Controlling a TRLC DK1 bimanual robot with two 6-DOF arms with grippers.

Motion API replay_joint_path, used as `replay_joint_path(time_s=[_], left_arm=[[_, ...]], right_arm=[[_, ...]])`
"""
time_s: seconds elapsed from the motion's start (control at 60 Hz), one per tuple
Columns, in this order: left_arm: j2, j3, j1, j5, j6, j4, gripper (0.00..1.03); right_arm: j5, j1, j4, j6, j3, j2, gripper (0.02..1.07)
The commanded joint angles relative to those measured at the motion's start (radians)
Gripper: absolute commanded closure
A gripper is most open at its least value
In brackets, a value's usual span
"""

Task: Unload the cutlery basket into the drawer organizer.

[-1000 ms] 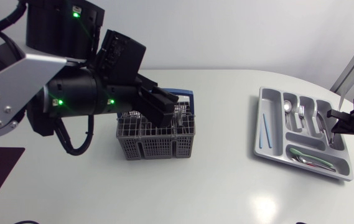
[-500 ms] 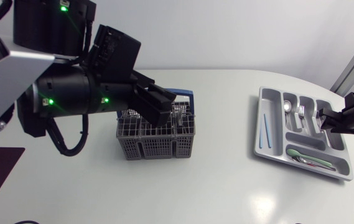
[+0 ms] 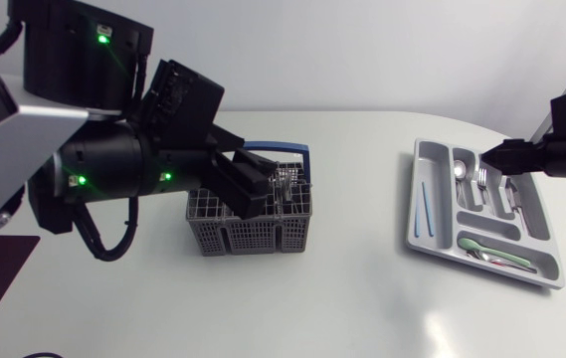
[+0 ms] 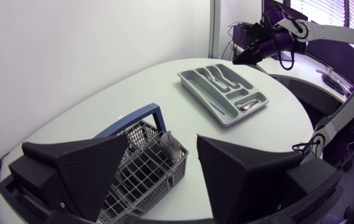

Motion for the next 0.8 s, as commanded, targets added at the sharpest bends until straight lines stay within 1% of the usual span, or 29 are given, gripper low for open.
replay_joint_path(time_s=[0.0,0.15,0.233,0.333,0.45,0.6,0.783], left_arm=[[-0.014,-0.033,-0.006,-0.008,0.026,0.017,0.05],[-0.005,-0.041,-0.011,-0.01,0.023,0.018,0.05],[0.003,-0.046,-0.026,-0.04,0.021,0.024,0.05],[0.004,-0.061,-0.027,-0.063,0.033,0.043,0.05],[0.006,-0.081,-0.012,-0.07,0.053,0.053,0.05],[0.014,-0.118,0.015,-0.07,0.079,0.078,0.06],[0.046,-0.188,0.051,-0.07,0.125,0.153,0.06]], right_arm=[[-0.007,0.07,-0.004,-0.016,-0.056,-0.055,0.35],[0.014,0.216,-0.015,0.016,-0.104,-0.117,0.35],[0.014,0.277,-0.033,0.044,-0.108,-0.125,0.34],[0.008,0.351,-0.05,0.085,-0.105,-0.139,0.34],[0.008,0.433,-0.067,0.139,-0.085,-0.16,0.32],[0.008,0.535,-0.113,0.205,-0.041,-0.14,0.32],[0.031,0.631,-0.11,0.343,0.004,-0.096,0.32]])
